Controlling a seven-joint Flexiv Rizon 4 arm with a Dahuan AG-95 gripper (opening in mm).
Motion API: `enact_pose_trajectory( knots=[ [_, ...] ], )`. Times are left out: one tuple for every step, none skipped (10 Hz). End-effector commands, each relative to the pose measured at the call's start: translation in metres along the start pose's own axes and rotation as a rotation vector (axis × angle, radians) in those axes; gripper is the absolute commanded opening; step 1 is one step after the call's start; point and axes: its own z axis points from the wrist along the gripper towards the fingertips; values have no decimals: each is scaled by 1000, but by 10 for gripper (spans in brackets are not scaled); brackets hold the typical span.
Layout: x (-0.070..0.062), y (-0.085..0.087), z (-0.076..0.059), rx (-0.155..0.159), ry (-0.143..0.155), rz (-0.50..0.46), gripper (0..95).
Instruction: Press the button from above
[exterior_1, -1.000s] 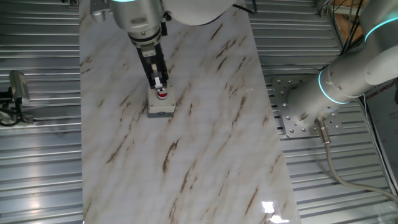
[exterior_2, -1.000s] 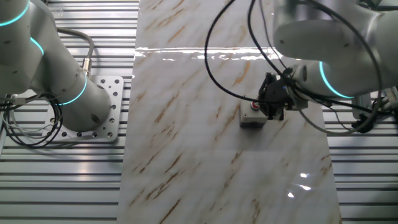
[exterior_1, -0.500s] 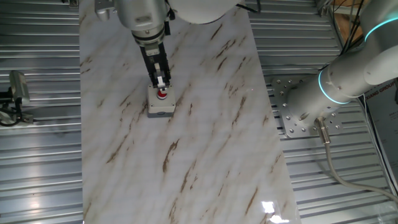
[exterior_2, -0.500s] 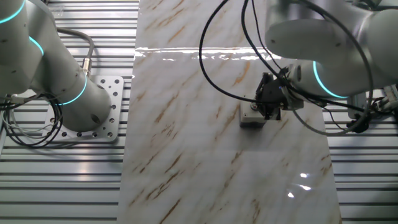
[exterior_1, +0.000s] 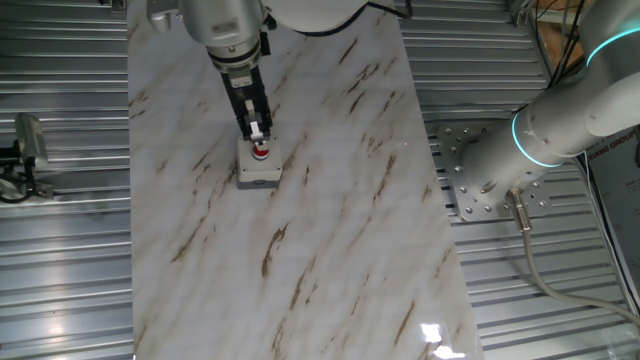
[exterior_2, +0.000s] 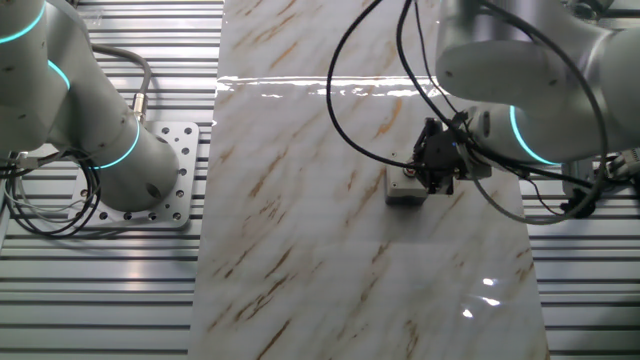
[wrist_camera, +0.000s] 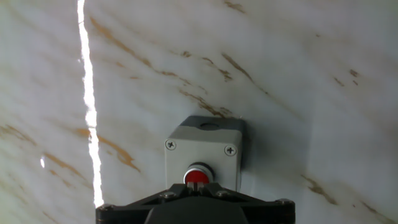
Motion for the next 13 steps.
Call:
enact_pose_trajectory(
  knots=[
    [-1,0,0,-3,8,18,0],
    [0,-1,1,-4,9,26,0],
    [0,-1,1,-10,8,32,0],
    [0,-1,1,-22,9,45,0],
    [0,-1,2,-51,10,54,0],
    [1,-1,2,-75,11,55,0],
    [1,-1,2,-91,12,51,0],
    [1,-1,2,-104,13,54,0],
    [1,-1,2,-111,13,55,0],
    [1,-1,2,-115,13,56,0],
    [1,-1,2,-119,13,54,0],
    [1,-1,2,-135,14,52,0],
    [1,-1,2,-195,18,47,0]
  ],
)
